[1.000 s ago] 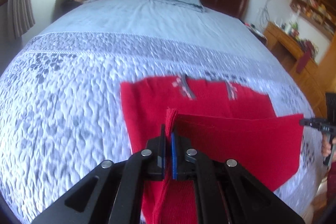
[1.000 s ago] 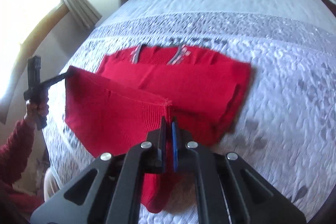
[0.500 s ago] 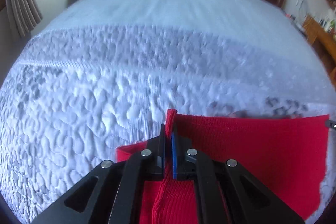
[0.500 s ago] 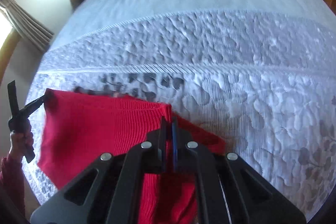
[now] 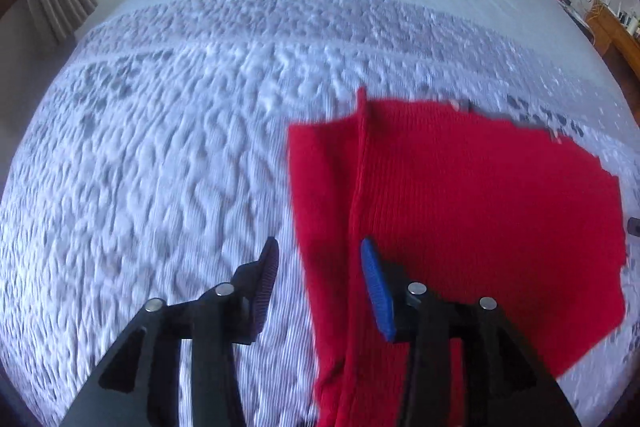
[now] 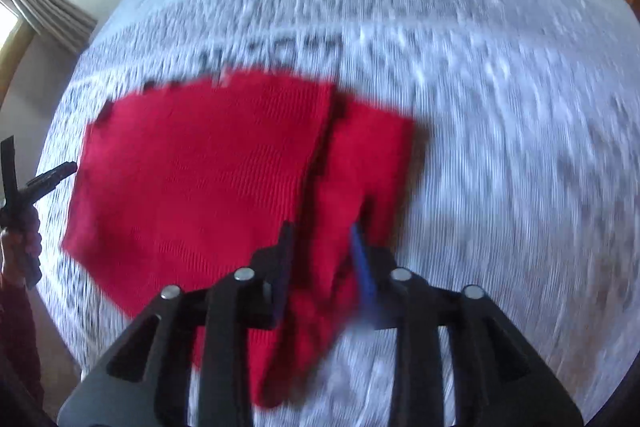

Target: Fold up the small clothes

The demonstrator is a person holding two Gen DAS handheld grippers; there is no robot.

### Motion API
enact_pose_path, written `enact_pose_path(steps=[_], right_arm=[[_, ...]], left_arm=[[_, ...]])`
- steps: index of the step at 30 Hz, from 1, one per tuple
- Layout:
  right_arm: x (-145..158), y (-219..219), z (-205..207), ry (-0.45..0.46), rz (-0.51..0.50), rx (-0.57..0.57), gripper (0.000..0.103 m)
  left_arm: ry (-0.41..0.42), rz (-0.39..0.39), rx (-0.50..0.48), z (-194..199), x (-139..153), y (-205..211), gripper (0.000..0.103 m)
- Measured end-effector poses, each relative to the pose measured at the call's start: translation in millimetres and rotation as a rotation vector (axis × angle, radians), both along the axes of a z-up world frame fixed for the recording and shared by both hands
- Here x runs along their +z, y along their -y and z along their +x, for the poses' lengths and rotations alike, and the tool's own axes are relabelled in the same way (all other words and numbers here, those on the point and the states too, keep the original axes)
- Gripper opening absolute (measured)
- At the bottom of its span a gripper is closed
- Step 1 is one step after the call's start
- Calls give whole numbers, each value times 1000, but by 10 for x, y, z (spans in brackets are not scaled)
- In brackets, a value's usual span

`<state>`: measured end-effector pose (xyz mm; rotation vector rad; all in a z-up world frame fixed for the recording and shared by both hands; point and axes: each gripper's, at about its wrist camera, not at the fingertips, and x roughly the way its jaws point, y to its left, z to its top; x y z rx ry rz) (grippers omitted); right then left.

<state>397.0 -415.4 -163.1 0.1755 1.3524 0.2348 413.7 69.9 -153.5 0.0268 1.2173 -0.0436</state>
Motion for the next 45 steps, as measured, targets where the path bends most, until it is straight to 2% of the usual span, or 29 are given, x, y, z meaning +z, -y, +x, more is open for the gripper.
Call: enact_pose_path(steps=[4,7,9,11,12,13,14,16,18,21,22,23,24,25,28,31,35,37,40,41,43,44,45], right_arm=[[-13,-139,-593,-49,110,17,32],[-81,-228,-860,-75,144,28,32],[-158,-296,-939,-94,170,41,30],[-227,-345,-996,-127,181,43,4],[-217,-354,-963,-124,188,48,4],[-172,-350,-1017,-114,174,56,4],[-157,-343,-1046,-115,135,58,4],[-233,-323,-1098,-138,88,55,4],[-317,-353,-1125,-159,81,55,4],[-235,-333,-1086,-153,152,37,10],[-184,-300,-1075,-147,179,23,26],[-94,-242,-1070,-122,206,4,52],[-26,-197,-1061,-94,213,-6,60],[36,-148,-1041,-68,206,-18,65],[56,3,-900,-61,208,-81,65],[-95,44,-753,-111,204,-87,65],[-271,64,-669,-147,252,-107,67],[-342,56,-680,-148,279,-123,67],[-403,53,-640,-138,324,-137,66],[-408,44,-637,-132,344,-136,59],[-441,-13,-611,-143,385,-134,52],[-446,-35,-622,-145,403,-130,51],[-446,-61,-629,-141,407,-118,51]], left_arm=[[-67,1,0,-622,-93,-62,44],[-82,-44,9,-894,-128,-65,47],[-94,-44,19,-916,-179,-36,47],[-85,-30,23,-927,-201,-9,45],[-88,-30,25,-927,-197,0,39],[-95,-44,20,-934,-187,8,28],[-106,-65,15,-944,-192,11,24],[-108,-68,15,-965,-259,7,24],[-99,-38,-4,-969,-292,54,25],[-105,-67,13,-937,-230,40,26],[-109,-89,17,-929,-196,6,31],[-110,-116,21,-922,-157,-41,36],[-104,-152,34,-897,-110,-111,46],[-94,-169,52,-858,-76,-181,50],[-84,-166,111,-667,-56,-349,53],[-105,-219,143,-483,-159,-413,54],[-97,-279,140,-299,-235,-398,55],[-113,-306,144,-229,-300,-375,60],[-119,-280,127,-187,-359,-250,60],[-118,-274,118,-182,-355,-215,60],[-143,-343,105,-163,-364,-124,42],[-166,-396,98,-182,-370,-83,41],[-181,-415,86,-206,-380,-10,41]])
